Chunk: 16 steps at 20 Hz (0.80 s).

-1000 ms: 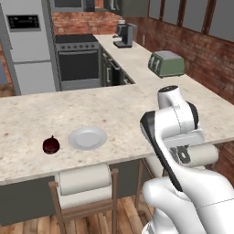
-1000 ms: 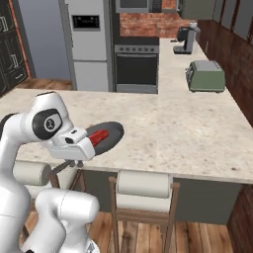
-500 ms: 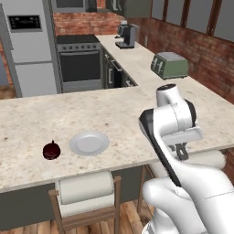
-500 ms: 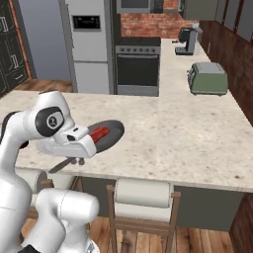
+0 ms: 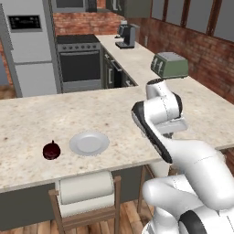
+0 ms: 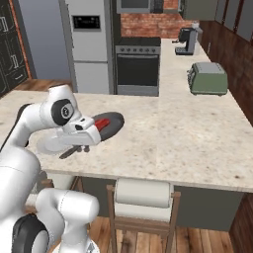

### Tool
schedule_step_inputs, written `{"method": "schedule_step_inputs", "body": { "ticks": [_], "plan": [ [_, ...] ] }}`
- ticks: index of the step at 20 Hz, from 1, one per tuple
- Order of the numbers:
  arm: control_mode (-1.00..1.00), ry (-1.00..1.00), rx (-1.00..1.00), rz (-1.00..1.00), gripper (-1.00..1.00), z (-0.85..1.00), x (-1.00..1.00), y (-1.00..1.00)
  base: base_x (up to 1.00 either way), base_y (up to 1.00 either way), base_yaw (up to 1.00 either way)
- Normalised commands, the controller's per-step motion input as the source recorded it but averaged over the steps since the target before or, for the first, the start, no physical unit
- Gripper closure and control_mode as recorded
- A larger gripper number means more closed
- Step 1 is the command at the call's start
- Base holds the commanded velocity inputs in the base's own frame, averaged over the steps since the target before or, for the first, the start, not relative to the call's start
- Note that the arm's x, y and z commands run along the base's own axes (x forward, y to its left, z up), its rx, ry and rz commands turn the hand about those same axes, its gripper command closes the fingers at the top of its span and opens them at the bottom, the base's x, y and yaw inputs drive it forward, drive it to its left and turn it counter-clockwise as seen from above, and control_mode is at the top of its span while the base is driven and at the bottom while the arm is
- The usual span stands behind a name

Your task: Pick up the pan with the steak in it and place it on the dining table. Then place the steak on the plate.

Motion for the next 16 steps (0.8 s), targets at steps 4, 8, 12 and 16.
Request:
{"method": "schedule_step_inputs", "body": {
  "ticks": [4,8,12,16],
  "plan": [
    [-1.00,0.10,0.10,0.09,1.00,-0.19,0.38,0.18,0.00,0.00,0.00],
    [-1.00,0.06,0.12,0.11,1.00,-0.12,0.07,0.19,0.00,0.00,0.00],
    [-1.00,0.01,0.06,0.01,1.00,-0.01,0.00,0.09,0.00,0.00,0.00],
    [-1.00,0.00,0.10,0.03,1.00,-0.30,0.00,0.04,0.00,0.00,0.00]
  ]
}}
